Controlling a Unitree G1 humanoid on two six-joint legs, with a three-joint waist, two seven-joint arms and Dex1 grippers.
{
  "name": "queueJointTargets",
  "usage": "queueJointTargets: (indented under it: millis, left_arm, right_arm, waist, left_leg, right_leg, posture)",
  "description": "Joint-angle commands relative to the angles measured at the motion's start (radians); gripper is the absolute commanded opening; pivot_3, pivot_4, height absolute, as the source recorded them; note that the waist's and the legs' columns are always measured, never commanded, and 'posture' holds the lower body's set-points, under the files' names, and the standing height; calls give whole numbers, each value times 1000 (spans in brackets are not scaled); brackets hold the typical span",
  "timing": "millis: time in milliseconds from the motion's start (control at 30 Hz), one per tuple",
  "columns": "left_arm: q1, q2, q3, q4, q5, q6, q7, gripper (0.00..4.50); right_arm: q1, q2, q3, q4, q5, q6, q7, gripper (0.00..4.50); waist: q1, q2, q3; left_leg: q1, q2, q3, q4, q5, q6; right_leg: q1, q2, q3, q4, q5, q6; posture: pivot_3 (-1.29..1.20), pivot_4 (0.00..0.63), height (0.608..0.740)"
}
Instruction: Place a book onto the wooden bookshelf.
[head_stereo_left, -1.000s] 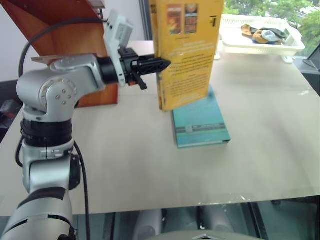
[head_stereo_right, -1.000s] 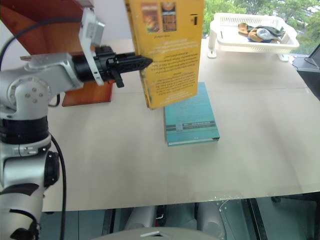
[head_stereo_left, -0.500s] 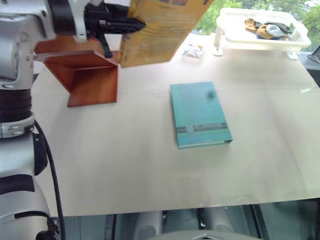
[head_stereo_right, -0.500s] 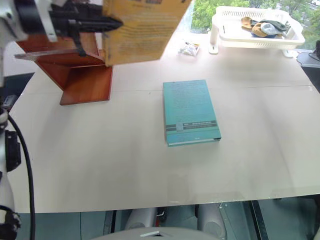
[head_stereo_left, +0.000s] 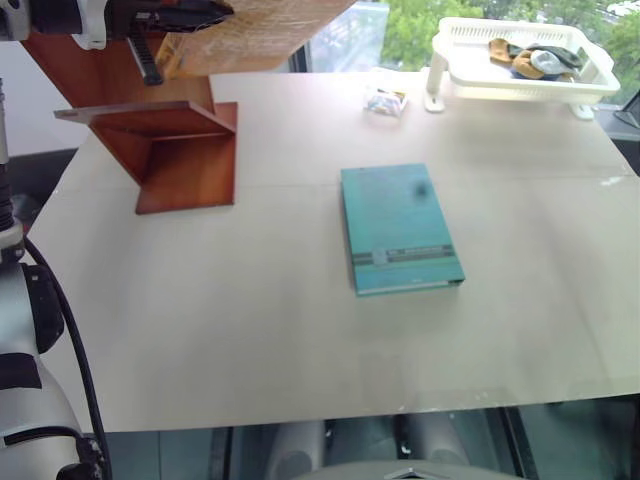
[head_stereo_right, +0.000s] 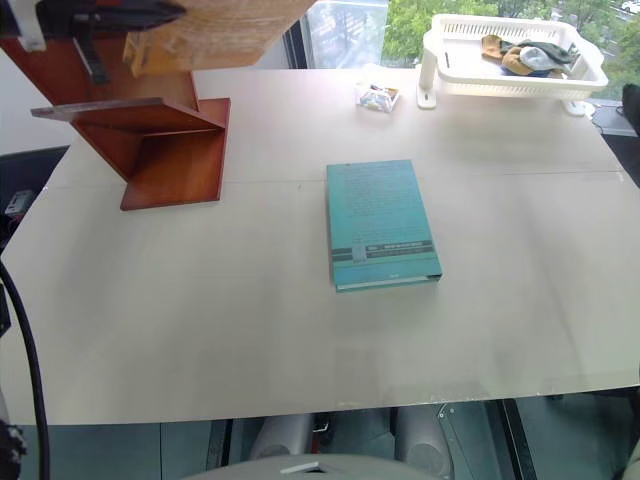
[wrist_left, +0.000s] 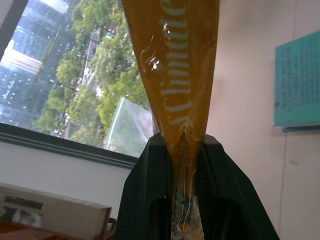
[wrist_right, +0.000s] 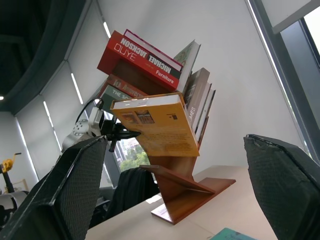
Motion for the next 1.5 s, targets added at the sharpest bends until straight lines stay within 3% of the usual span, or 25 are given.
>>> queueJointTargets:
  millis: [33,467,933,1500]
  left_arm:
    - [-47,-16,41,15,24,-71,19,215]
    - [-57,66,5,143,203,-218,-51,215]
    - [-36,149,23,156,259,-206,-84,215]
    - [41,244,-23,229,393,-272,-171,215]
  right_arm:
    - [-11,-33,-23,1,17,-17,56,4500]
    - [-14,-31,-20,-7,33,-1,56,4500]
    - [-72,52,23,-29,14,-33,56,4500]
    - [-43,38,-8,-43,8,-38,56,4500]
  waist:
    - [1,0,0]
    - [-6,0,0]
    - [-5,0,0]
    - [-7,0,0]
  left_leg:
    - [0,0,0,0,0,0]
    - [0,0,1,0,0,0]
    - [0,0,1,2,0,0]
    - [0,1,3,4,0,1]
  right_leg:
    - [0,0,0,0,0,0]
    - [0,0,1,2,0,0]
    - [-2,0,1,6,0,0]
    - [-4,0,3,12,0,0]
  posture:
    - [0,150,740]
    - [0,150,740]
    - [0,150,740]
    - [0,150,740]
